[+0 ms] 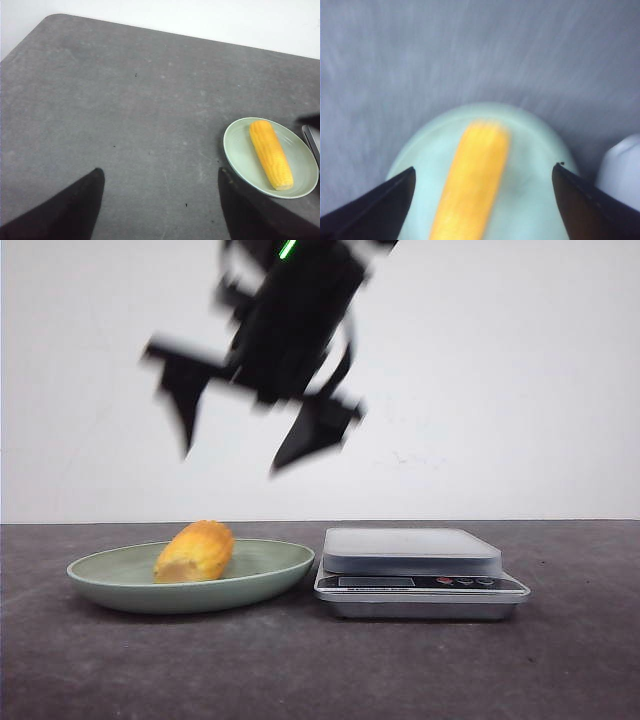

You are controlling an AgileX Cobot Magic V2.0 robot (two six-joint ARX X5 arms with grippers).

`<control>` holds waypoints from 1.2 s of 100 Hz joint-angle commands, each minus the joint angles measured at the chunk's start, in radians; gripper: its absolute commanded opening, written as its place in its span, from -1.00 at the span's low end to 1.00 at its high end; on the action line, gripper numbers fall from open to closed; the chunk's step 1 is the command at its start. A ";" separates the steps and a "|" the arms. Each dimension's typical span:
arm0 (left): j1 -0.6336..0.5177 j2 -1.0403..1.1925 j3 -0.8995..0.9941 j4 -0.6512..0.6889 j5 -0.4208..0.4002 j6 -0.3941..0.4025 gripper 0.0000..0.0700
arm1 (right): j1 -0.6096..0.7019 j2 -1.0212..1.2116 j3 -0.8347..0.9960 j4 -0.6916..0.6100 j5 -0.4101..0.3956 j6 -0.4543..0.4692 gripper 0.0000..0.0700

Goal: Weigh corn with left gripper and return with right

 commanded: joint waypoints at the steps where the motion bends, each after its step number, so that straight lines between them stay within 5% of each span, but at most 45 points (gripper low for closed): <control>1: -0.008 -0.002 0.011 0.002 0.001 0.000 0.24 | -0.026 -0.071 0.024 -0.029 0.006 -0.096 0.57; 27: -0.008 -0.002 0.011 0.022 0.002 0.000 0.24 | -0.221 -0.431 0.024 -0.242 0.012 -0.269 0.57; 45: -0.008 -0.002 0.011 0.061 0.016 0.008 0.24 | -0.349 -0.699 0.024 -0.401 0.108 -0.366 0.57; 68: -0.009 -0.002 0.008 0.099 0.026 0.040 0.24 | -0.441 -0.991 0.024 -0.657 0.112 -0.370 0.57; 100: -0.010 -0.002 0.008 0.188 0.072 0.094 0.17 | -0.440 -1.289 0.023 -0.984 0.059 -0.251 0.56; 107: -0.010 -0.002 0.008 0.187 0.072 0.095 -0.20 | -0.440 -1.333 0.023 -1.009 0.058 -0.249 0.24; 116: -0.010 -0.002 0.008 0.184 0.072 0.101 -0.82 | -0.440 -1.371 0.023 -1.029 0.059 -0.251 -0.94; 120: -0.010 -0.002 0.008 0.184 0.072 0.105 -1.00 | -0.440 -1.381 0.023 -1.033 0.059 -0.253 -0.97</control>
